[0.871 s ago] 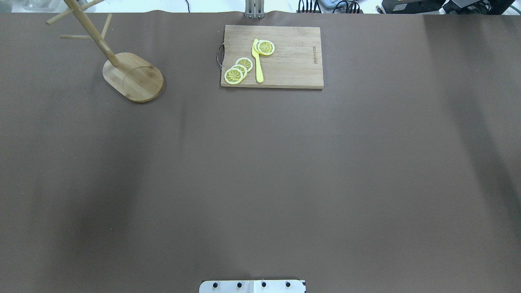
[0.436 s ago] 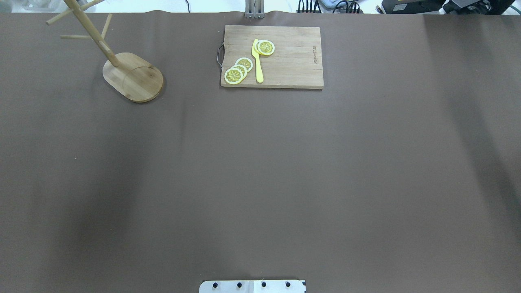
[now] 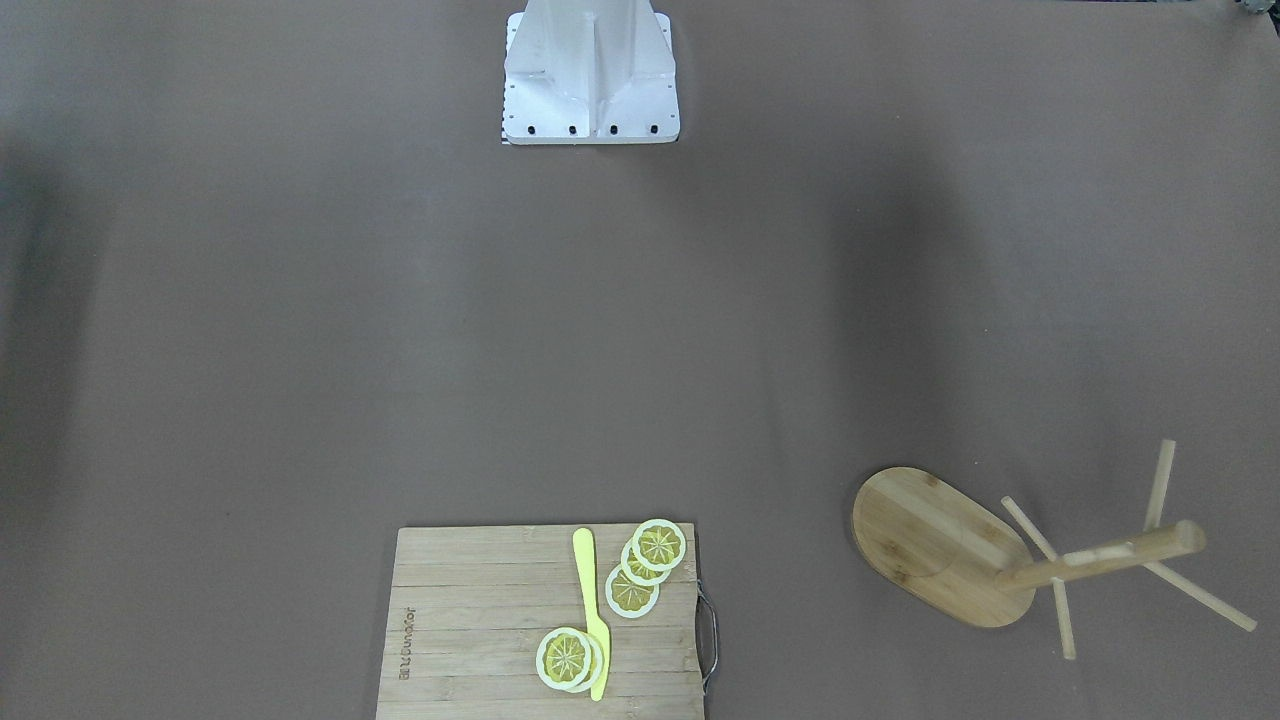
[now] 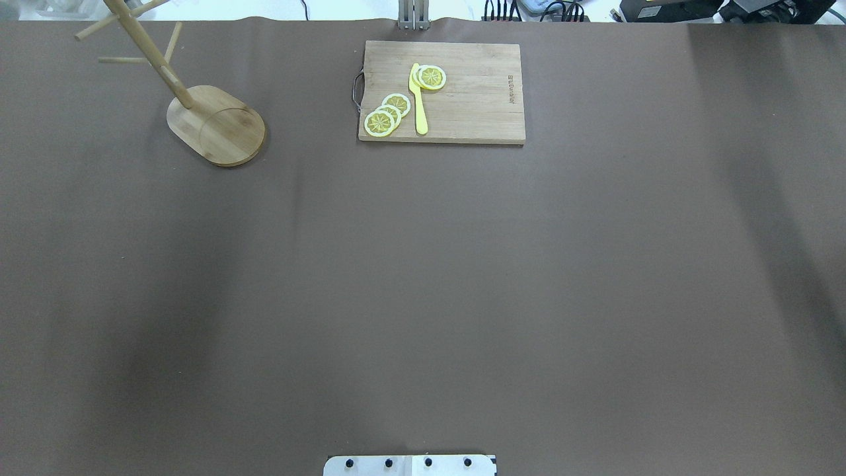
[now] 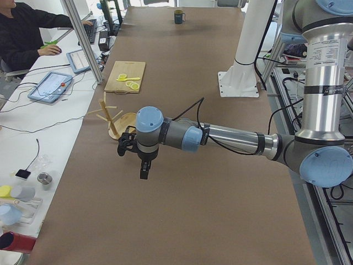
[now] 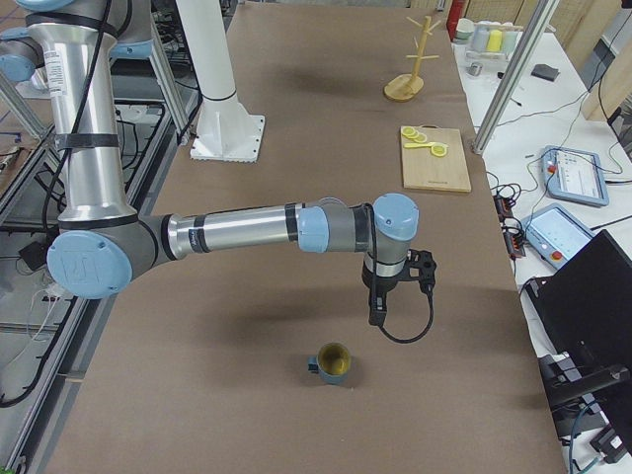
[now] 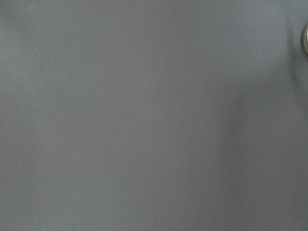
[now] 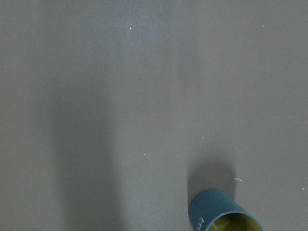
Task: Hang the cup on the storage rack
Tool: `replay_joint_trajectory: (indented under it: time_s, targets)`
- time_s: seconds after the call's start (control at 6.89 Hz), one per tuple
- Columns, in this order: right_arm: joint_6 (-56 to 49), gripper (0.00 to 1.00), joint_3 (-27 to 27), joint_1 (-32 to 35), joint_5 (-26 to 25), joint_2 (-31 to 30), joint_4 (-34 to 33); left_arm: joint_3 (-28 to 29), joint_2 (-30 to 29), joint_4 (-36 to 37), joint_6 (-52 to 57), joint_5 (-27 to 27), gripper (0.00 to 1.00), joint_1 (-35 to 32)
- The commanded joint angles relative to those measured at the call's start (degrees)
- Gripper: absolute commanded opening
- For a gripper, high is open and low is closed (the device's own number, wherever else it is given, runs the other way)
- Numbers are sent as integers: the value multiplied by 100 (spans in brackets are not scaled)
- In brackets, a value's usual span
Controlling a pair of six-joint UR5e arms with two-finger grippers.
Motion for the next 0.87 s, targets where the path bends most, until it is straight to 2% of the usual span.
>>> replay_joint_trajectory:
  time_s: [0.0,0.44,0.73]
  targets:
    - [0,100,-63,-21,33,87,-21,89,-99,9,-30,9,98,10]
    - [0,100,15,-12,-20,44,49,133,-239,17,-4,-70,98,19]
    - [0,100,51,-12,6,52,49,371,-407,184,-13,-62,98,19]
